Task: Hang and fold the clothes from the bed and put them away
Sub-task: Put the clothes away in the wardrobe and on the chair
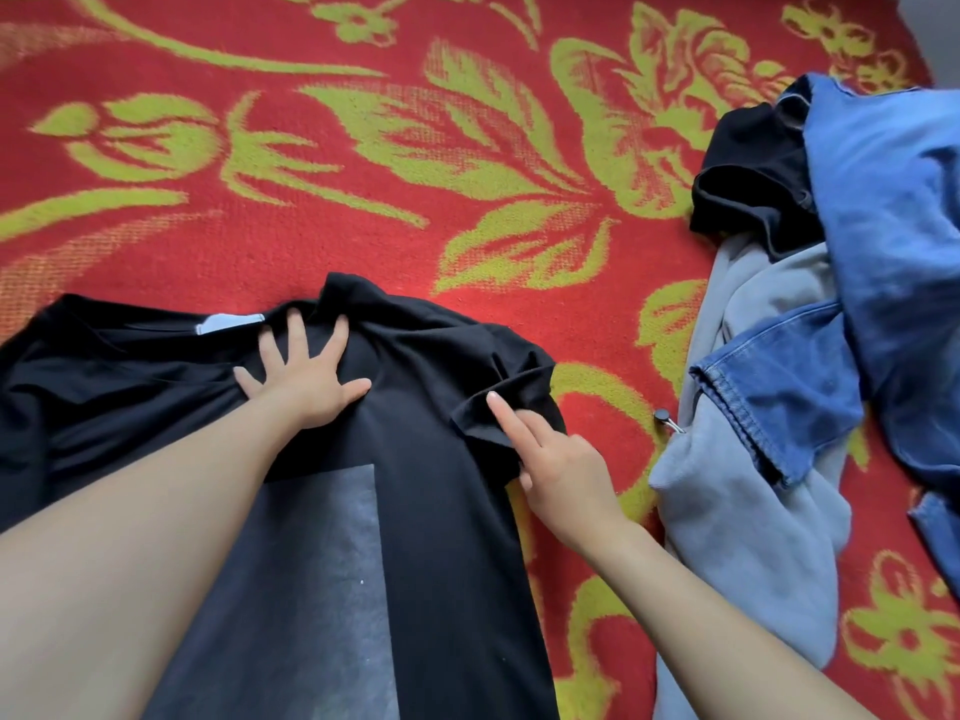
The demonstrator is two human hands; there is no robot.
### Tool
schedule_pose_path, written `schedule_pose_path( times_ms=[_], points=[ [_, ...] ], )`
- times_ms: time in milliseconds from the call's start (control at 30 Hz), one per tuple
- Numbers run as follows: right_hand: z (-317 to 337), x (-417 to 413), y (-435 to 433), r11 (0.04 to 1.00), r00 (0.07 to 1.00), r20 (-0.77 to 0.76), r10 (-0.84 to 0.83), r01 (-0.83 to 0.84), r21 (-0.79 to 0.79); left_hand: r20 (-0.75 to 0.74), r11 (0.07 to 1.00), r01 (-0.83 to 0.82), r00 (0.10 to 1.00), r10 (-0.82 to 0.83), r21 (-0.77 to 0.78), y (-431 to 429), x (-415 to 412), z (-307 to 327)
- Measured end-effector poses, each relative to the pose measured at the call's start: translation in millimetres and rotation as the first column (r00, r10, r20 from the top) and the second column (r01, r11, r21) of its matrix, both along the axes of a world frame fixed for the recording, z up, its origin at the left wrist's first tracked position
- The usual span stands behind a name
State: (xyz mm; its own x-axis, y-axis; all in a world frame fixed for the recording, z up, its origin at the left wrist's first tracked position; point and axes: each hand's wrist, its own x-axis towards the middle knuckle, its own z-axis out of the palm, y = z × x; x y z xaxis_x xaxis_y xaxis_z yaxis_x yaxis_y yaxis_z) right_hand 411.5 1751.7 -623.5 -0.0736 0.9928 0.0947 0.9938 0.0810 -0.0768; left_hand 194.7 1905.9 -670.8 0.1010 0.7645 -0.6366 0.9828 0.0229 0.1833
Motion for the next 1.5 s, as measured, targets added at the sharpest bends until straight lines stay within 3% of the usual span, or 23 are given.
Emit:
schedule_pose_path(
  times_ms=[167,233,267,333,400,467,533,633,700,733,767,833,900,967,1033,1067,1100,1233,1267,1300,1367,1400,1500],
  points=[
    [-5,6,-3,0.999,0.999,-0.022,-0.043,0.042,-0.026,-0.003,1.000,0.002,1.000,-0.002,-0.008,1,0,0],
    [1,12,1,0.960,0.949,-0.166,-0.270,0.251,-0.125,0.004,1.000,0.001,1.000,-0.001,-0.027,2,0,1],
    [3,18,5,0.890,0.852,-0.261,-0.454,0.419,-0.181,0.010,0.999,0.002,1.000,-0.002,-0.040,3,0,1],
    [5,37,17,0.687,0.544,-0.451,-0.708,0.679,-0.260,0.022,0.997,0.008,1.000,-0.006,-0.071,5,1,6],
    [20,55,29,0.520,0.305,-0.544,-0.782,0.799,-0.300,0.077,0.996,-0.011,0.997,0.018,-0.085,8,-1,17],
    [37,64,40,0.434,0.178,-0.561,-0.808,0.824,-0.363,0.339,0.981,-0.190,0.921,0.195,-0.047,7,-12,31],
    [52,57,44,0.501,0.303,-0.502,-0.810,0.802,-0.325,0.623,0.909,-0.417,0.715,0.318,0.015,-7,-30,42],
    [80,9,38,0.800,0.642,-0.548,-0.536,0.594,-0.087,0.722,0.870,-0.490,0.622,0.303,0.057,-48,-52,53],
    [88,-36,30,0.956,0.797,-0.553,-0.243,0.292,0.000,0.745,0.823,-0.540,0.471,0.472,-0.179,-69,-55,53],
    [88,-57,24,0.992,0.839,-0.530,-0.122,0.102,-0.068,0.722,0.744,-0.555,0.332,0.608,-0.371,-75,-53,55],
    [88,-77,16,0.979,0.855,-0.518,-0.032,-0.077,-0.189,0.661,0.636,-0.542,0.184,0.728,-0.550,-78,-52,59],
    [81,-101,0,0.838,0.845,-0.534,0.016,-0.303,-0.454,0.528,0.467,-0.450,-0.012,0.849,-0.761,-81,-54,60],
    [64,-105,-17,0.791,0.848,-0.525,-0.067,-0.276,-0.546,0.489,0.426,-0.393,-0.071,0.869,-0.815,-80,-56,56],
    [46,-97,-32,0.838,0.917,-0.357,-0.175,-0.051,-0.543,0.538,0.497,-0.445,0.039,0.842,-0.745,-87,-49,49],
    [29,-84,-44,0.804,0.931,-0.158,-0.329,0.188,-0.565,0.606,0.618,-0.587,0.253,0.754,-0.523,-89,-43,40],
    [21,-78,-47,0.770,0.917,-0.083,-0.390,0.276,-0.576,0.623,0.624,-0.646,0.281,0.730,-0.440,-90,-41,37],
    [13,-73,-50,0.741,0.902,-0.034,-0.431,0.332,-0.583,0.634,0.601,-0.686,0.259,0.728,-0.410,-90,-40,35],
    [-9,-51,-53,0.782,0.919,0.050,-0.390,0.360,-0.508,0.625,0.463,-0.616,-0.061,0.778,-0.637,-97,-53,39],
    [-12,-47,-54,0.807,0.931,0.061,-0.361,0.344,-0.480,0.604,0.462,-0.604,-0.040,0.796,-0.649,-103,-58,40],
    [-14,-44,-55,0.822,0.939,0.064,-0.338,0.327,-0.466,0.591,0.503,-0.630,0.085,0.802,-0.592,-109,-63,39],
    [-15,-39,-54,0.827,0.945,0.085,-0.314,0.317,-0.465,0.524,0.682,-0.657,0.477,0.706,-0.321,-118,-72,34],
    [-13,-40,-52,0.831,0.943,0.102,-0.317,0.328,-0.450,0.486,0.743,-0.645,0.598,0.637,-0.180,-119,-74,32],
    [-12,-51,-40,0.886,0.953,0.077,-0.294,0.302,-0.350,0.461,0.786,-0.612,0.725,0.511,0.091,-97,-65,38]
  ],
)
